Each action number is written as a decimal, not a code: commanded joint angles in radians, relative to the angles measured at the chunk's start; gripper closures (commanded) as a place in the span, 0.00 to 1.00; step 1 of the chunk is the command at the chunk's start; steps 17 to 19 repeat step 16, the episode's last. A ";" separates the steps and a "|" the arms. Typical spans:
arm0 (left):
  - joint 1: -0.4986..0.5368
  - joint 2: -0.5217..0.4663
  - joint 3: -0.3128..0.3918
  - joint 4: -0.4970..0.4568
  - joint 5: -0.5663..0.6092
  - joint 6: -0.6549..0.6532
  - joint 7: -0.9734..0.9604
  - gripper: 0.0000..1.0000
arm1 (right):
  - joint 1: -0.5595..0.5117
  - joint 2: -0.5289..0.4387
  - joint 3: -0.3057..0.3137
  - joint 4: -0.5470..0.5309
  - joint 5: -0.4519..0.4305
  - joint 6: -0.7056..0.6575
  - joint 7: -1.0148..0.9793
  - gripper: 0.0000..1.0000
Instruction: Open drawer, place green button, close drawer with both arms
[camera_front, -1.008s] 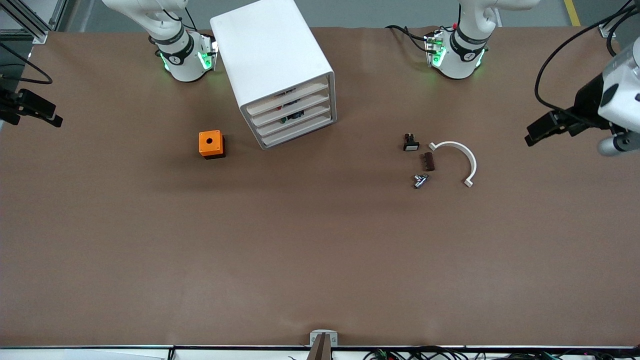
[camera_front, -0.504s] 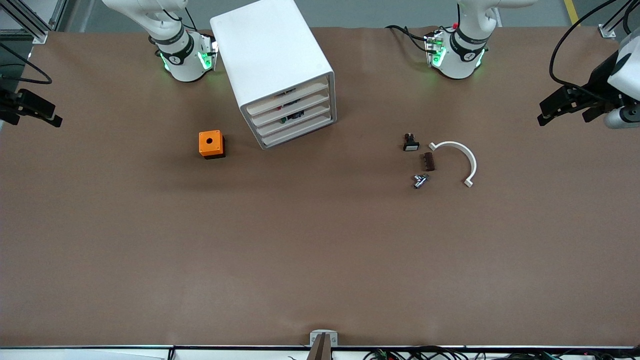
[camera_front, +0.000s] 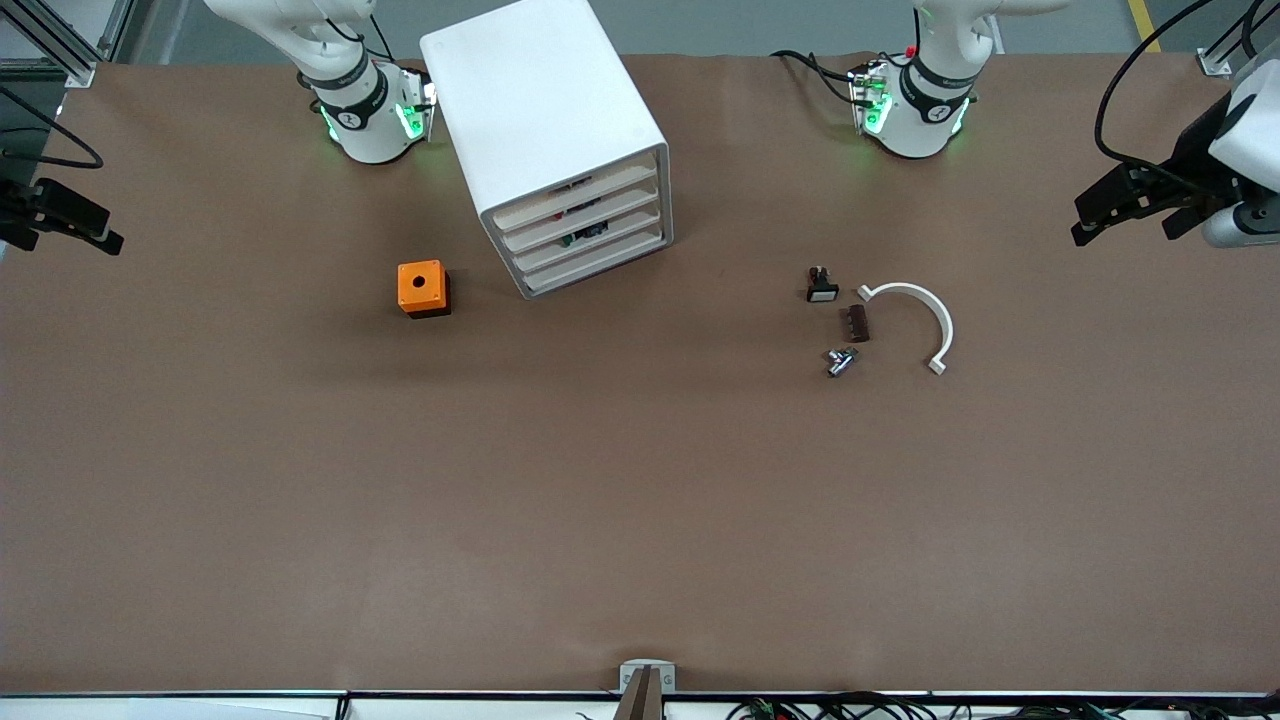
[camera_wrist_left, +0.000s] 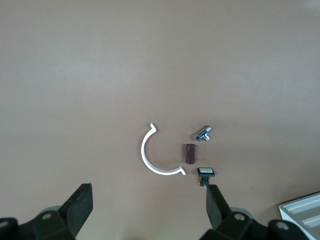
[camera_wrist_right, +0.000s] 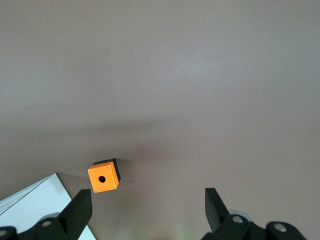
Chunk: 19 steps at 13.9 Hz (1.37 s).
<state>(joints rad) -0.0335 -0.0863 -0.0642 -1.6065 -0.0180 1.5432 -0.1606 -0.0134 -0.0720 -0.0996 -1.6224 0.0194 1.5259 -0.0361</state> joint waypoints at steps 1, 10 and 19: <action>0.015 -0.056 -0.028 -0.049 0.023 -0.002 0.007 0.00 | -0.016 -0.032 0.008 -0.028 0.005 0.020 -0.033 0.00; 0.018 -0.081 -0.071 -0.099 0.050 0.008 0.001 0.00 | -0.014 -0.034 0.008 -0.030 0.005 0.020 -0.033 0.00; 0.020 -0.035 -0.068 -0.030 0.056 0.002 0.009 0.00 | -0.014 -0.034 0.008 -0.030 0.005 0.020 -0.033 0.00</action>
